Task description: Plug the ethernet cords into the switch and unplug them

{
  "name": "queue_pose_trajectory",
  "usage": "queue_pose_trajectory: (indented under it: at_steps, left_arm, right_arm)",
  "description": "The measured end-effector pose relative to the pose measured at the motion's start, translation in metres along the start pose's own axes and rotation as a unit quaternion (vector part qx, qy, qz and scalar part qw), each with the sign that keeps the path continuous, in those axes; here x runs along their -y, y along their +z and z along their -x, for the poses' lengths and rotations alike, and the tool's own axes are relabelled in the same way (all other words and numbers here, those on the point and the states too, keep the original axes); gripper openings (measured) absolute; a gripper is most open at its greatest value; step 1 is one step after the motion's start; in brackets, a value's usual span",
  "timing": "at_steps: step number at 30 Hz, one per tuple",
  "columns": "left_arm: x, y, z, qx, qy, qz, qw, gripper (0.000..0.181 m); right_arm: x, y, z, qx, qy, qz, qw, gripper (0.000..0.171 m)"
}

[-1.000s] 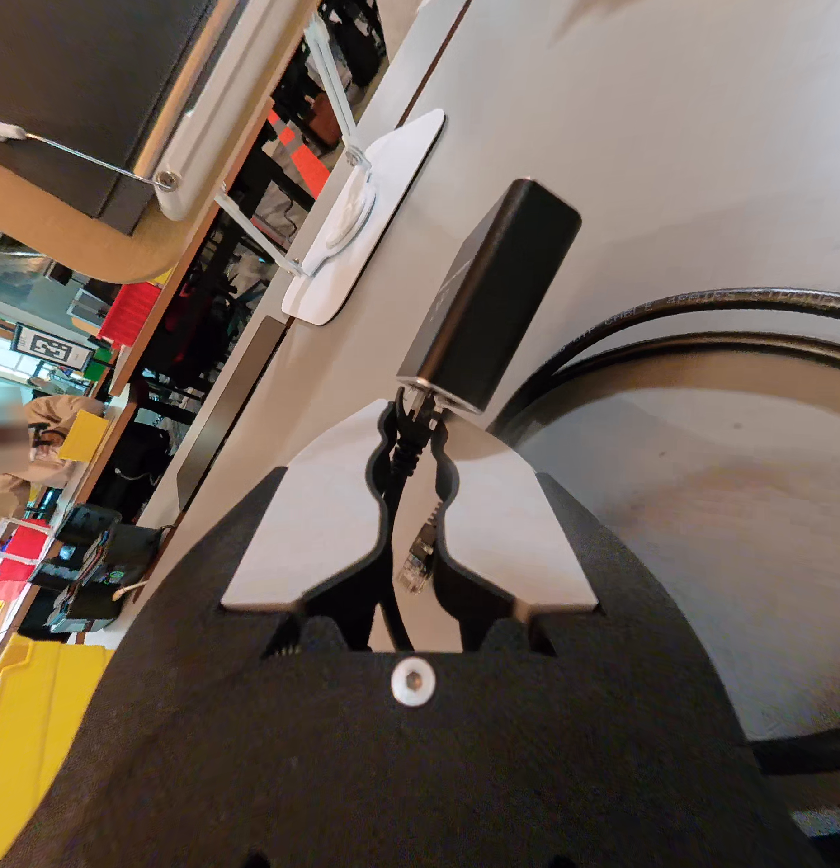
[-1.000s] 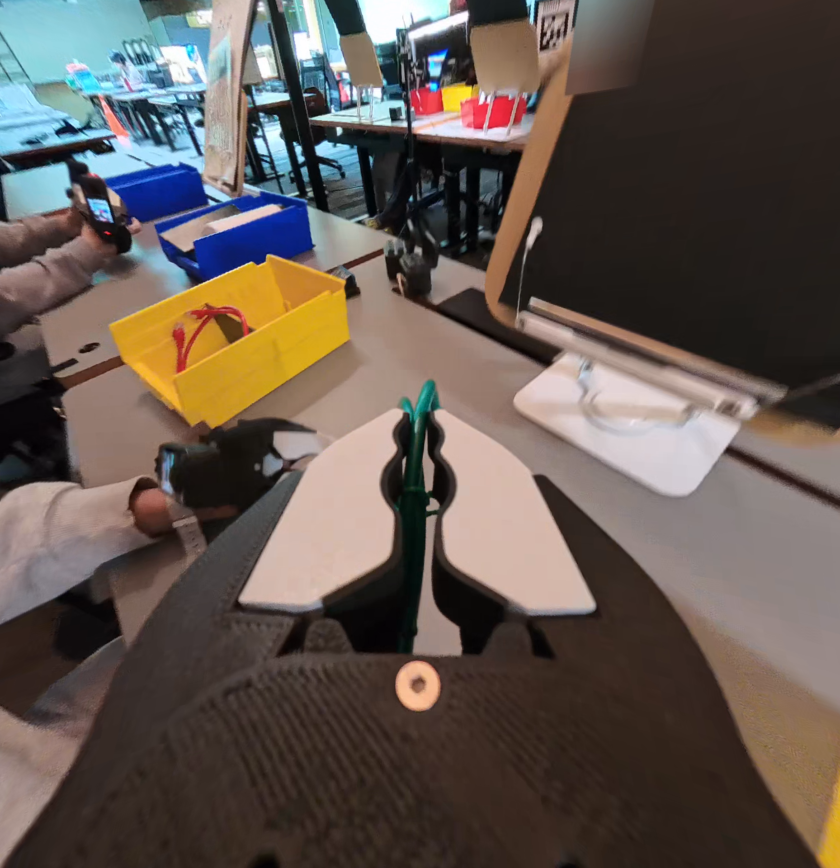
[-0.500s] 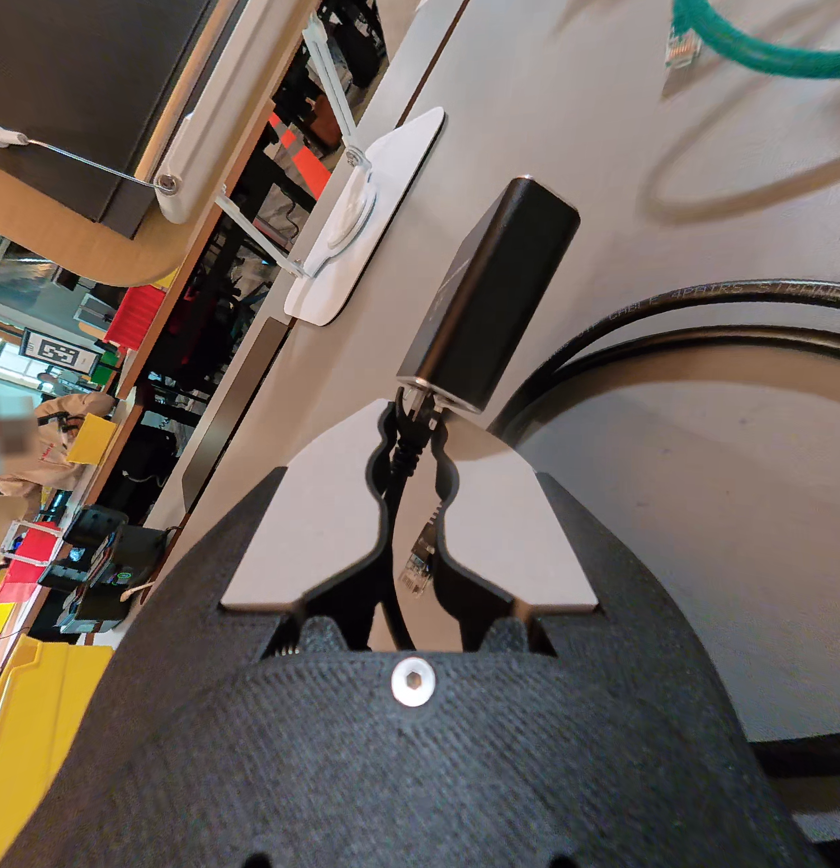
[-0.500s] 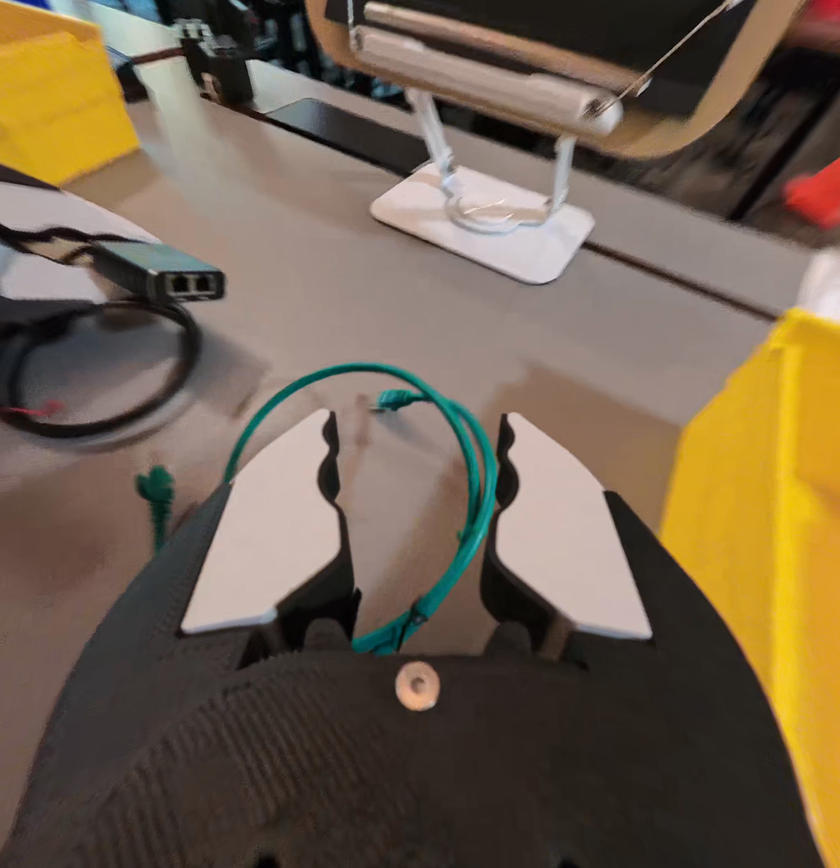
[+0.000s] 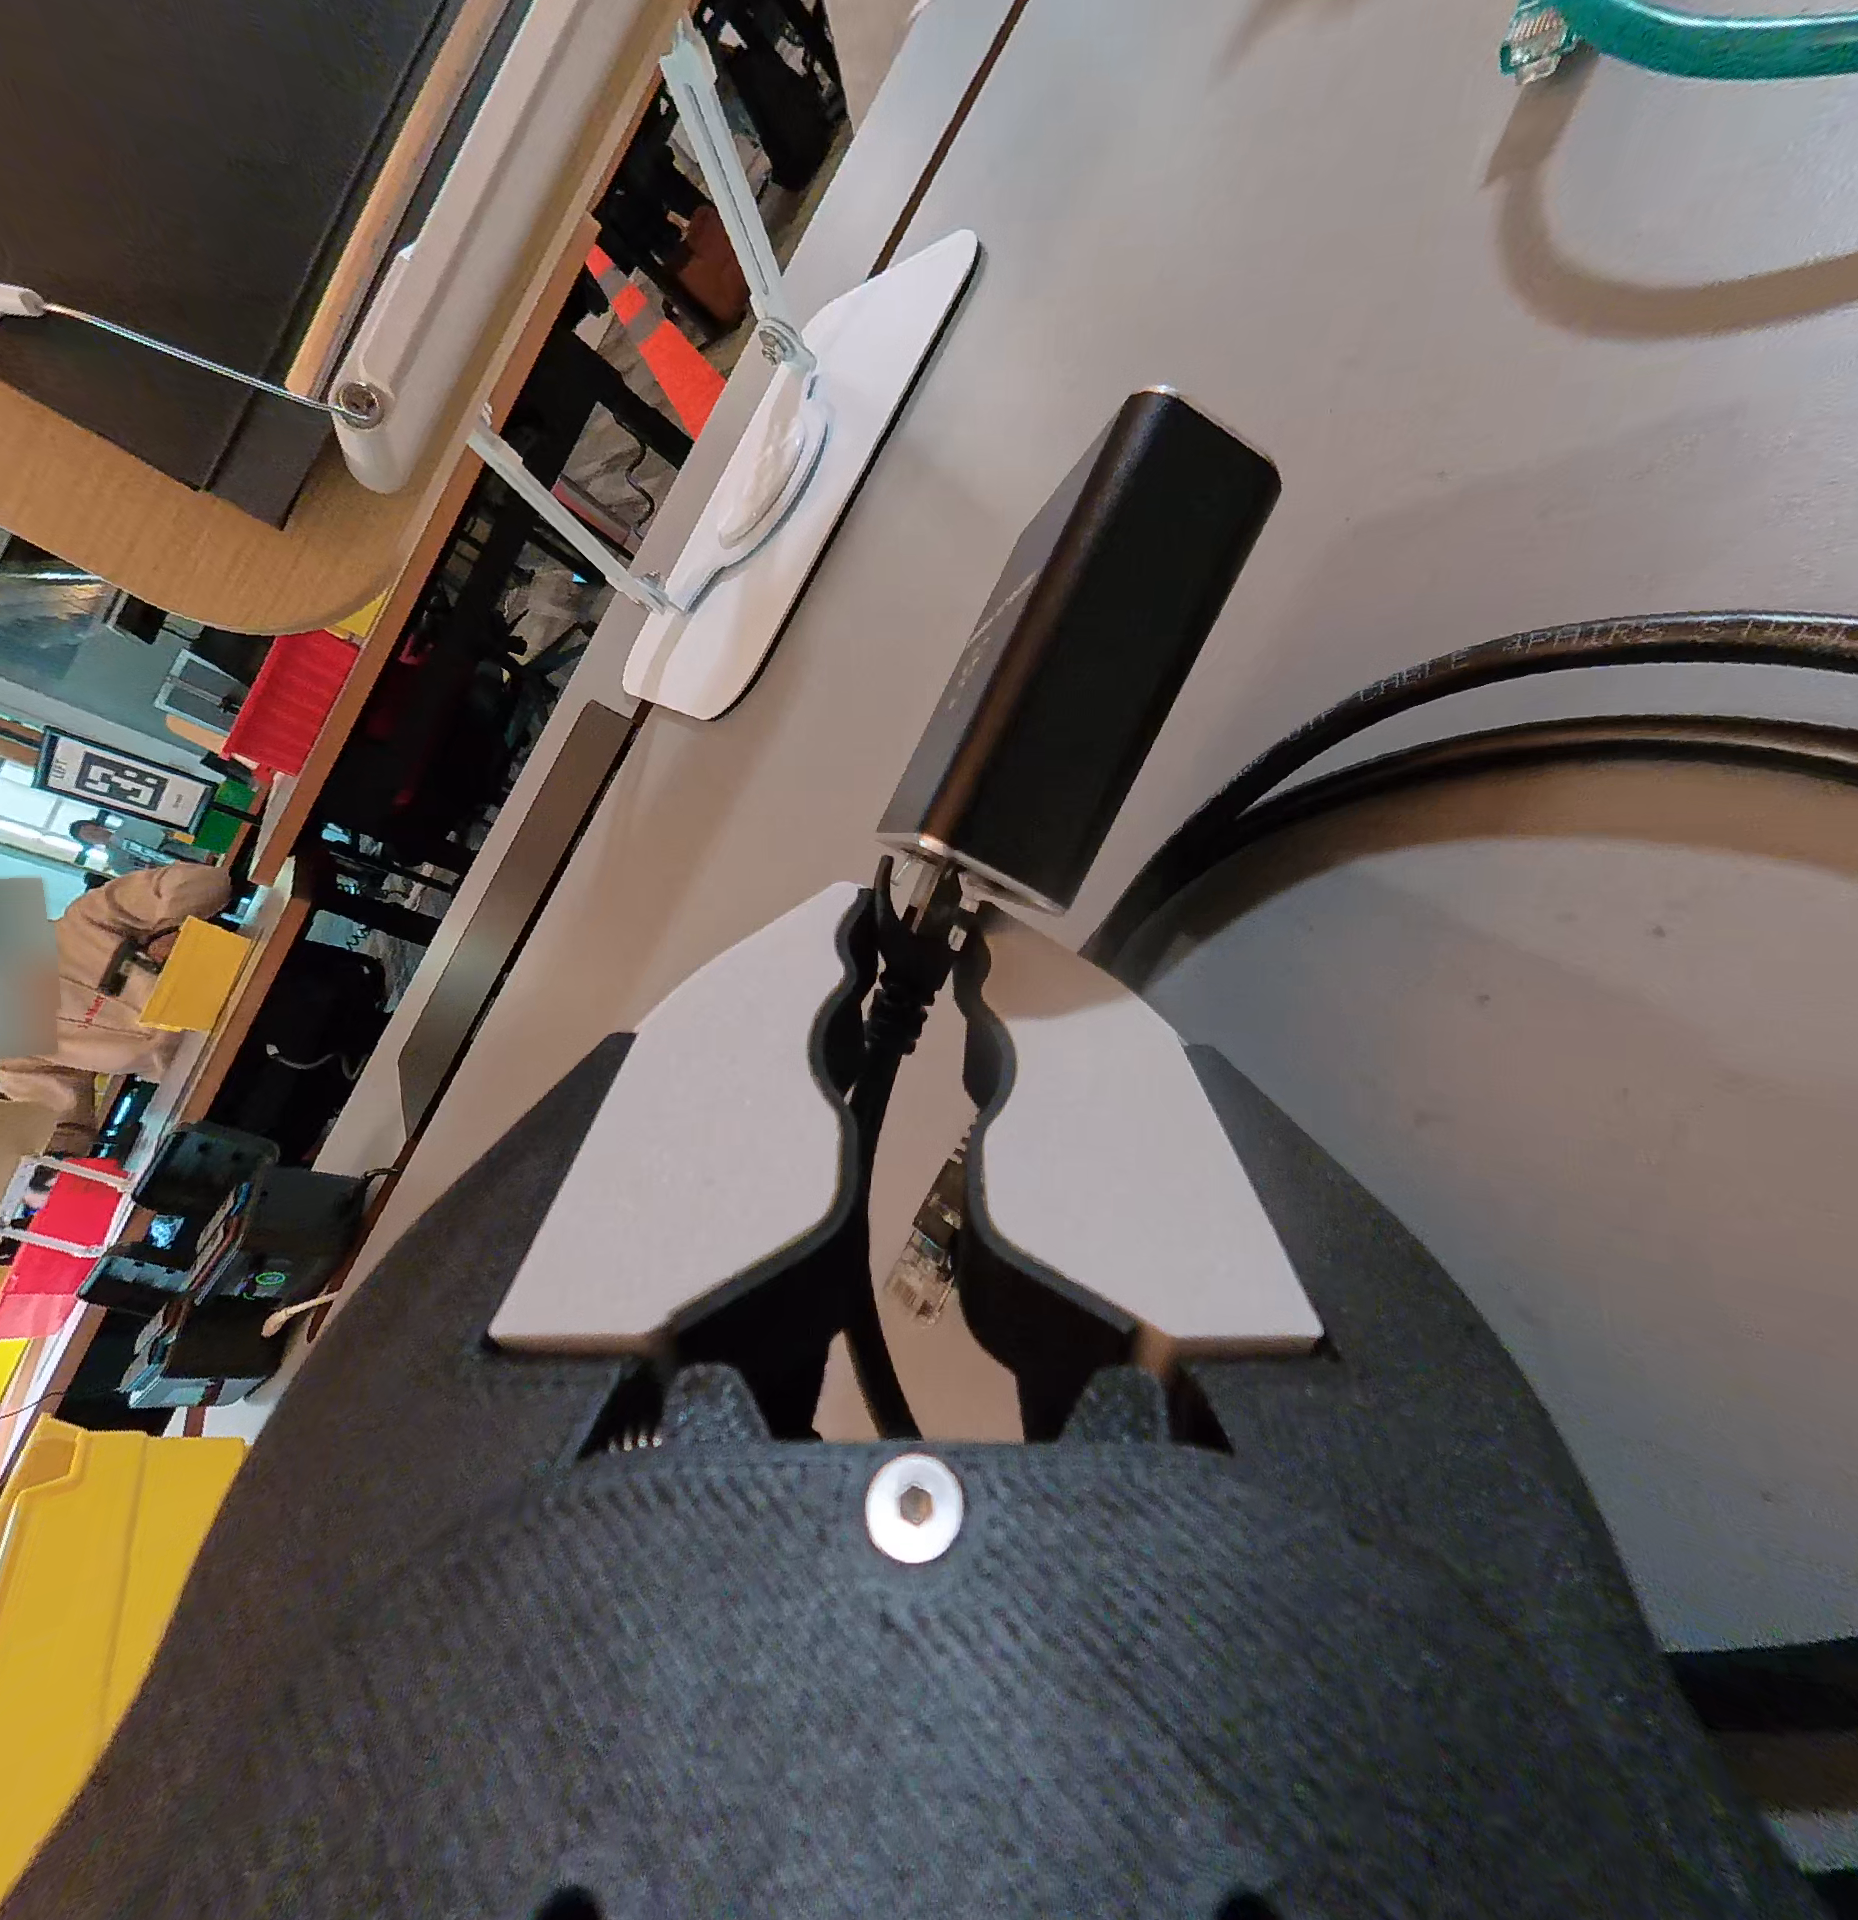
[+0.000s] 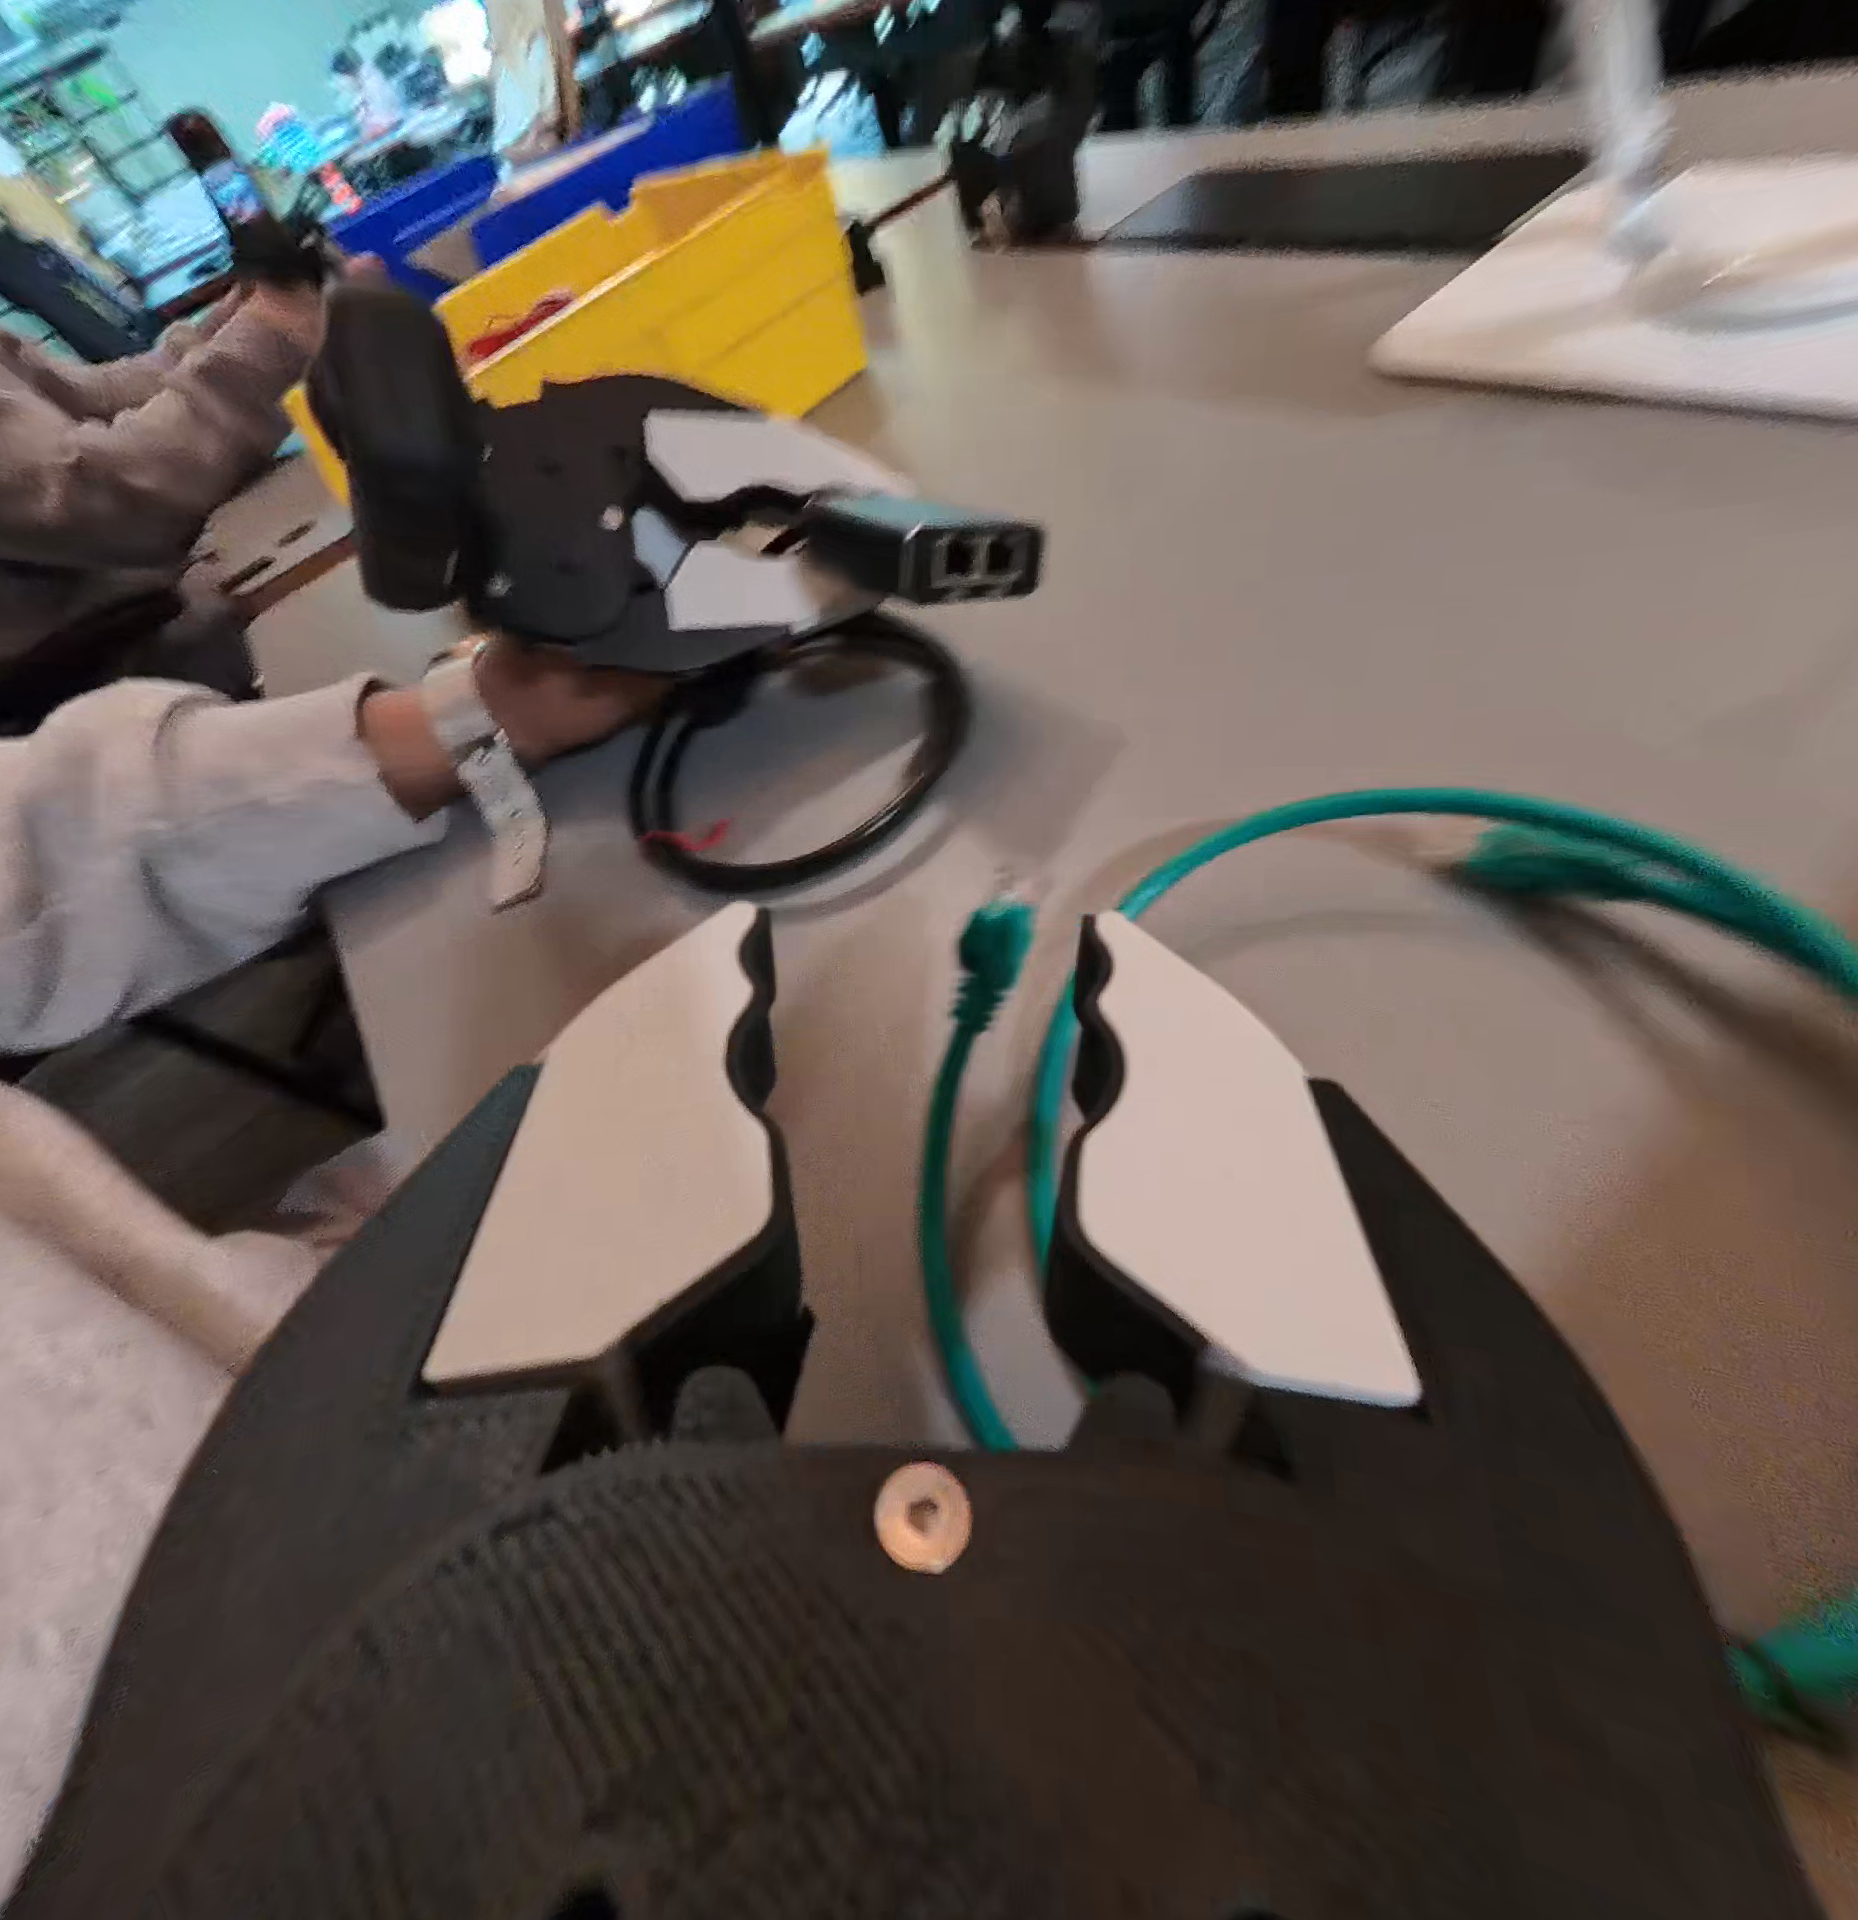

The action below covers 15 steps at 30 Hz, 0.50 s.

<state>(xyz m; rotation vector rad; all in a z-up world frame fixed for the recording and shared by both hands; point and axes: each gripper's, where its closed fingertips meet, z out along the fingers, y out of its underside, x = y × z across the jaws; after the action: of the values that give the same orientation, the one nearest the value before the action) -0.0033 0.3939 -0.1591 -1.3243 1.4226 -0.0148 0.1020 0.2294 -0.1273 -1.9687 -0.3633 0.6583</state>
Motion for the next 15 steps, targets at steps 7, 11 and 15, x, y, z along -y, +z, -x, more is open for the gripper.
queue_pose_trajectory:
  at_steps: [7, 11, 15]
  left_arm:
    - [0.003, -0.001, -0.002, -0.005, 0.001, -0.014, 1.0, 0.014]
    - [0.011, -0.003, -0.008, -0.02, 0.011, -0.039, 0.999, 0.013]
    - [0.024, -0.009, -0.022, -0.046, 0.042, -0.079, 0.995, 0.013]
  right_arm:
    - [-0.045, 0.024, -0.02, -0.124, -0.147, 0.149, 0.97, 0.038]
    - [-0.05, 0.026, -0.021, -0.127, -0.17, 0.165, 0.963, 0.018]
    - [-0.036, 0.025, -0.015, -0.117, -0.189, 0.127, 0.967, 0.015]
